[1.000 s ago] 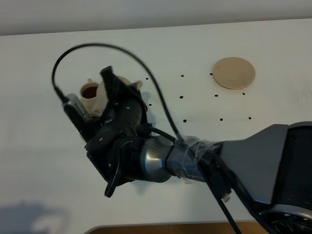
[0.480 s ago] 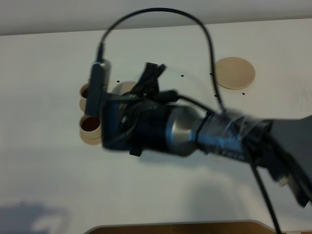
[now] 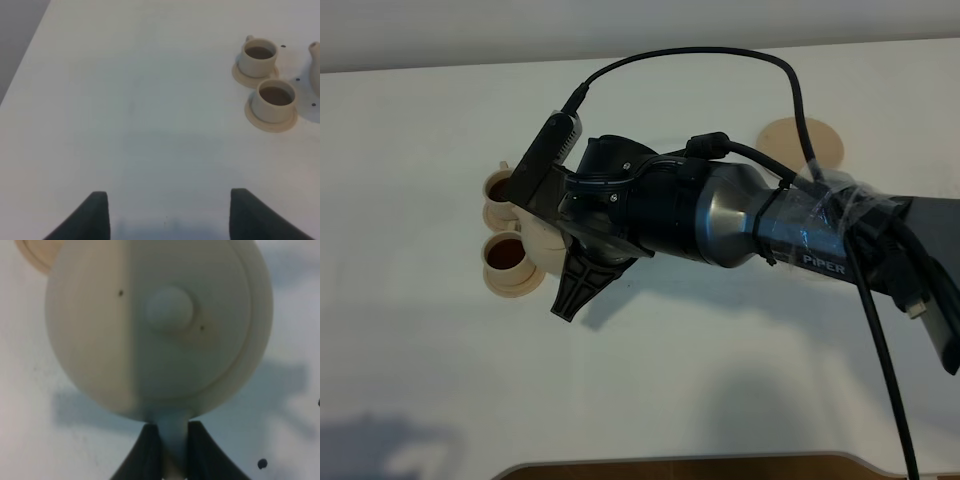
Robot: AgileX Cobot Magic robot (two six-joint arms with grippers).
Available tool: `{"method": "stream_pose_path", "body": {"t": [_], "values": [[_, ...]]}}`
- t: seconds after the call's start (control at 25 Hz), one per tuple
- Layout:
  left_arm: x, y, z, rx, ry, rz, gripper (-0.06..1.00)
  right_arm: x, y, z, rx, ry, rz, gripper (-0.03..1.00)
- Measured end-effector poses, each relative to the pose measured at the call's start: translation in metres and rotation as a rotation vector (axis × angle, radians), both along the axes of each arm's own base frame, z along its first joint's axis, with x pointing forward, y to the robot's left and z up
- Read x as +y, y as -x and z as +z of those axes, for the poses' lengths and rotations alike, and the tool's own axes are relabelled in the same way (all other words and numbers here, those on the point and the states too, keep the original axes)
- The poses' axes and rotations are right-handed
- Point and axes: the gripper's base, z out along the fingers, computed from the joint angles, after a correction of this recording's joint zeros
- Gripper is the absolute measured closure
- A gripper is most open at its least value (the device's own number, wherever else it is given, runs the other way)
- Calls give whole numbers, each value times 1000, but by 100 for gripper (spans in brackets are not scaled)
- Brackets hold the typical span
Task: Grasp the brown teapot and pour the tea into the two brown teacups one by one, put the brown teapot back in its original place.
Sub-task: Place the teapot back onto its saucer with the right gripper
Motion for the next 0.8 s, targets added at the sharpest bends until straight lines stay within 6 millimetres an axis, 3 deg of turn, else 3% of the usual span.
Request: {"method": "stream_pose_path", "body": {"t": [0.24, 0.44, 0.6, 0.8], "values": [[0, 0, 0, 0, 0, 0, 39, 2, -4, -29, 38, 31, -2, 85], [0, 0, 0, 0, 0, 0, 39, -9, -14, -23, 35, 24, -37, 85], [0, 0, 0, 0, 0, 0, 39, -35, -32, -7, 48, -8, -134, 85], [0, 0, 0, 0, 0, 0, 39, -87, -64, 9, 59, -50, -298, 85]]}}
